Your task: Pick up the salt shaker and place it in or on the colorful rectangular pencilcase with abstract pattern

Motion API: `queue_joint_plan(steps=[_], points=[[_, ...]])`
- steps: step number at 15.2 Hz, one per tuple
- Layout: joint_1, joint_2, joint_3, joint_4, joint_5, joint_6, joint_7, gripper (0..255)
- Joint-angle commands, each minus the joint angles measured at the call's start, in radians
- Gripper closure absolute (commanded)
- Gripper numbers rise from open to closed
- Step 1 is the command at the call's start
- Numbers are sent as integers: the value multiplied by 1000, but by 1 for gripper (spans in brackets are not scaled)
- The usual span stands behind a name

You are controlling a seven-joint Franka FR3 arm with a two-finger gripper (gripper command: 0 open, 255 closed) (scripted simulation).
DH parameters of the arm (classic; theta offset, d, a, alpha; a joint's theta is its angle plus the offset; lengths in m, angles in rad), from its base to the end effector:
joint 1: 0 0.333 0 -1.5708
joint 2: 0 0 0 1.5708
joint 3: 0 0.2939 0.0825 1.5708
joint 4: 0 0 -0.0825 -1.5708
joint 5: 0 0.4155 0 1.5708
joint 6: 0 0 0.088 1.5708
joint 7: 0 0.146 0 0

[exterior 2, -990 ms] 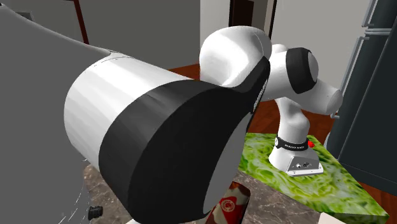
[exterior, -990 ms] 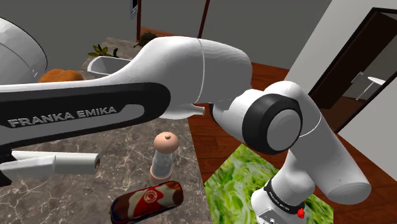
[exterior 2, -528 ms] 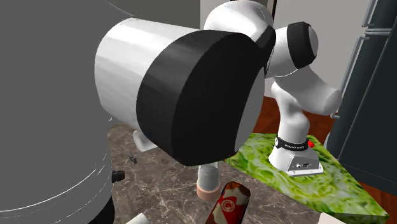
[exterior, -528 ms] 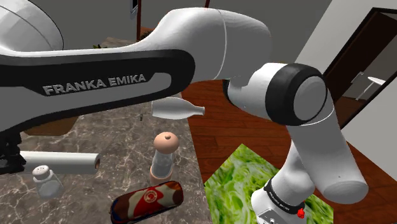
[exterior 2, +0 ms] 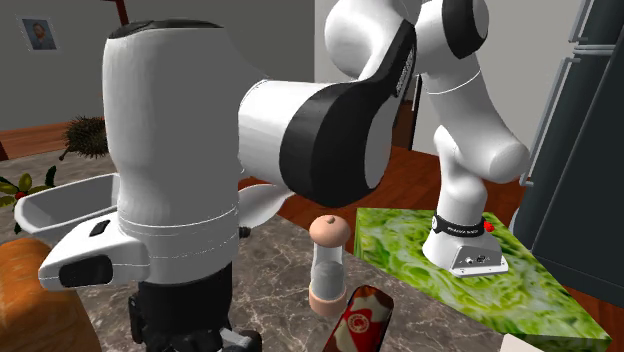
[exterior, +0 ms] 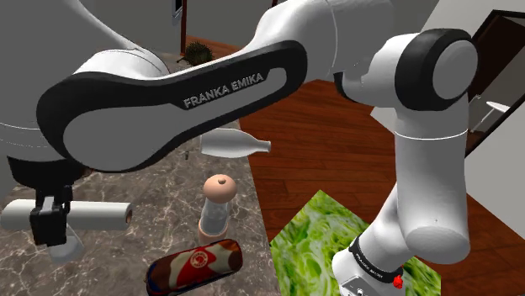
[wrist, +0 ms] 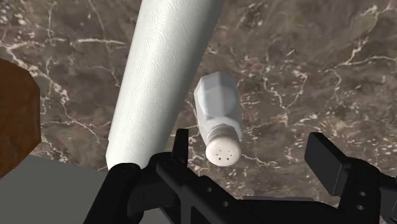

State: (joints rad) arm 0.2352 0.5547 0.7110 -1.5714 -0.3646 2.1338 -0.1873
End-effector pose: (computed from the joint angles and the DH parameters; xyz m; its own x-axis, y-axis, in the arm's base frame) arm 0.4840 0.5312 0.3230 0.3524 0.9234 0.1520 0.9337 -0.3580 0.0104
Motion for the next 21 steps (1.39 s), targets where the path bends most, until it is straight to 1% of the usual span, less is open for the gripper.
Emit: queue_joint_plan(steps=[1,9,16,17,21], points=[[-187,-6,97,-176,132,302,-179,0],[-126,76,50,-149,71,352,-143,0],[-126,76,50,-149,71,352,-143,0],[-126,76,50,-149,71,352,-143,255],[-126,76,50,-149,71,352,-143,255]])
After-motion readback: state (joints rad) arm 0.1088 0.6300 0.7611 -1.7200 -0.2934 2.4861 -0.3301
